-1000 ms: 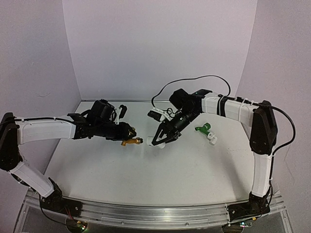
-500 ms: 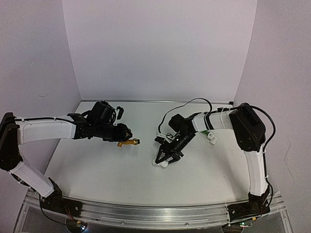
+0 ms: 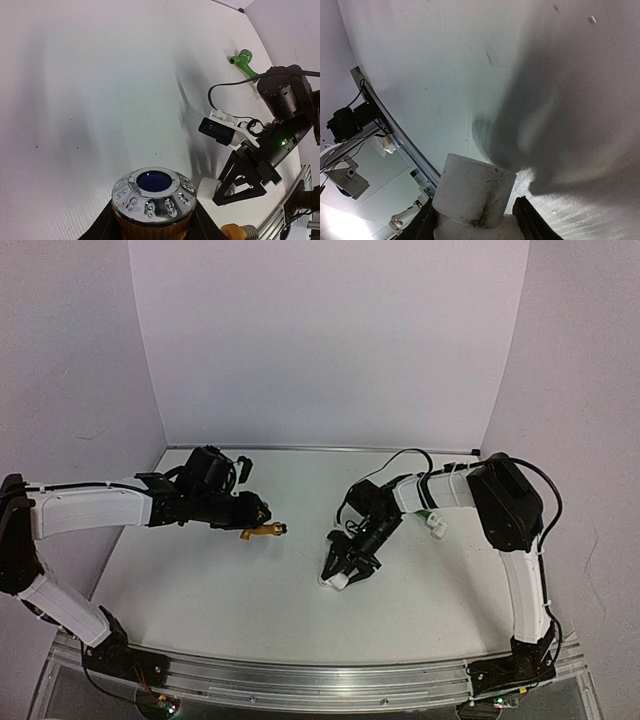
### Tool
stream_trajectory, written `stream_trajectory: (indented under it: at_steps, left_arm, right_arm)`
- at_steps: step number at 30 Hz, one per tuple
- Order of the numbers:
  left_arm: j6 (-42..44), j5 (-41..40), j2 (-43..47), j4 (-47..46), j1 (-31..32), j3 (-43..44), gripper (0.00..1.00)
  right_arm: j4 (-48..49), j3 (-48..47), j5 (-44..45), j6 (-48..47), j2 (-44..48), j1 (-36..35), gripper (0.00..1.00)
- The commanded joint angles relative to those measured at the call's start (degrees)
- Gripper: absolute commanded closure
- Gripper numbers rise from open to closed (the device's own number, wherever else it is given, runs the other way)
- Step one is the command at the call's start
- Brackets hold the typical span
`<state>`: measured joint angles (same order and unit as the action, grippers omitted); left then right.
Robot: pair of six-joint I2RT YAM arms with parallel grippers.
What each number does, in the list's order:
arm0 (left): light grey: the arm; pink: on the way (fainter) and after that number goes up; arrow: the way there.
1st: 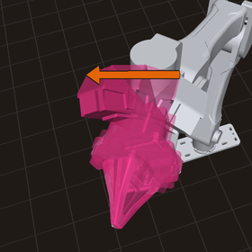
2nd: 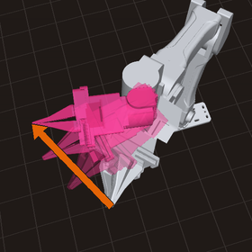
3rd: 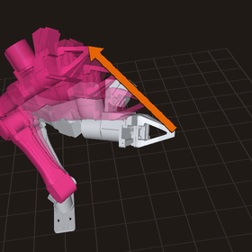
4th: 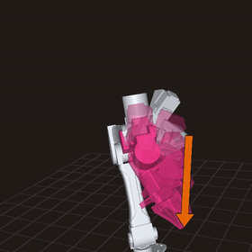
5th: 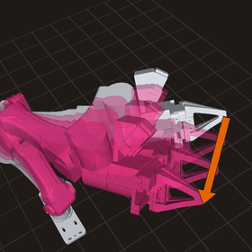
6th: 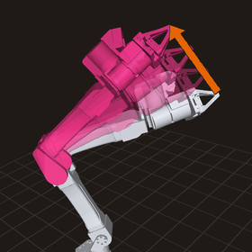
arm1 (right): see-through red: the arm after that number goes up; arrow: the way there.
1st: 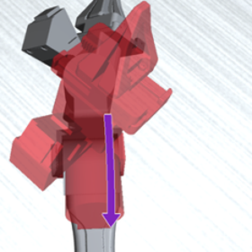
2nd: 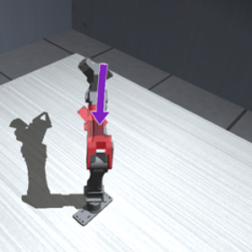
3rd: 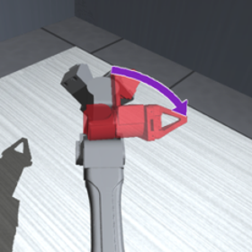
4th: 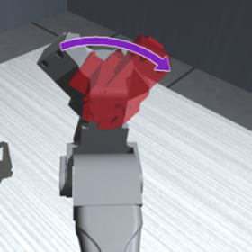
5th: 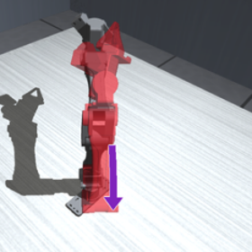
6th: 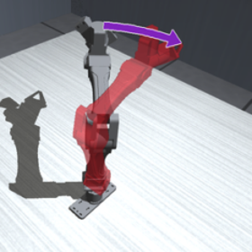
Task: Install the water faucets
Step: Place the adaptor at the center of the board.
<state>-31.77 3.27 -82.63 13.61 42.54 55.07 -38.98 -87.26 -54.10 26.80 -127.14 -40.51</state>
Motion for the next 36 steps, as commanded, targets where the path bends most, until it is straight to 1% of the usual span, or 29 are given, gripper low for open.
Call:
stream_trajectory:
  at_steps: [1, 4, 6, 8, 11, 14, 18, 20, 23, 26, 29, 31, 36]
  left_arm:
    - [-0.5, -0.1, 2.7, -0.6, -0.1, 1.7, 1.0]
    - [-0.5, 0.1, 2.9, -0.6, -0.1, 1.7, 1.0]
    - [-0.5, 0.2, 2.9, -0.6, -0.1, 1.8, 1.0]
    - [-0.4, 0.4, 2.8, -0.7, -0.1, 1.8, 1.0]
    - [0.0, 0.5, 3.0, -0.7, -0.1, 1.7, 1.0]
    - [0.5, 0.3, 3.6, -0.7, -0.2, 1.3, 1.0]
    - [0.9, -0.5, 4.5, -0.7, -0.2, 0.7, 1.0]
    - [0.9, -0.9, 4.7, -0.7, -0.3, 0.5, 1.0]
    - [1.2, -1.3, 4.7, -0.7, -0.5, 0.6, 1.0]
    - [1.6, -1.3, 4.7, -0.7, -0.9, 1.0, 1.0]
    - [1.9, -1.3, 5.0, -0.5, -1.2, 1.3, 1.0]
    - [1.8, -1.5, 5.2, -0.4, -1.5, 1.4, 1.0]
    - [1.4, -0.9, 4.5, -0.2, -2.1, 1.7, 1.0]
  right_arm:
    - [-12.7, 0.7, 3.3, -0.4, 5.4, 0.1, 0.67]
    - [-19.0, -0.1, 6.7, -2.5, 6.6, 0.1, 0.6]
    - [-21.5, -0.4, 8.3, -3.8, 6.7, 0.1, 0.56]
    - [-22.2, -0.8, 9.2, -4.7, 6.7, 0.1, 0.49]
    - [-22.9, -2.6, 12.5, -6.0, 6.3, 0.1, 0.36]
    - [-22.9, -3.6, 13.0, -7.9, 6.2, 0.1, 0.25]
    - [-22.8, -4.1, 14.2, -11.9, 7.3, 0.1, 0.2]
    - [-22.1, -4.1, 18.6, -14.7, 9.2, 0.0, 0.19]
    - [-19.9, -2.7, 29.1, -19.7, 12.5, -0.2, 0.16]
    - [-14.0, 0.9, 36.2, -20.2, 17.3, -1.8, 0.09]
    - [-9.9, 3.8, 45.4, -16.8, 21.0, -5.8, 0.06]
    - [-11.3, 3.2, 51.0, -10.1, 20.4, -7.8, 0.06]
    - [-17.3, -1.5, 58.7, 8.5, 18.0, -14.0, 0.07]
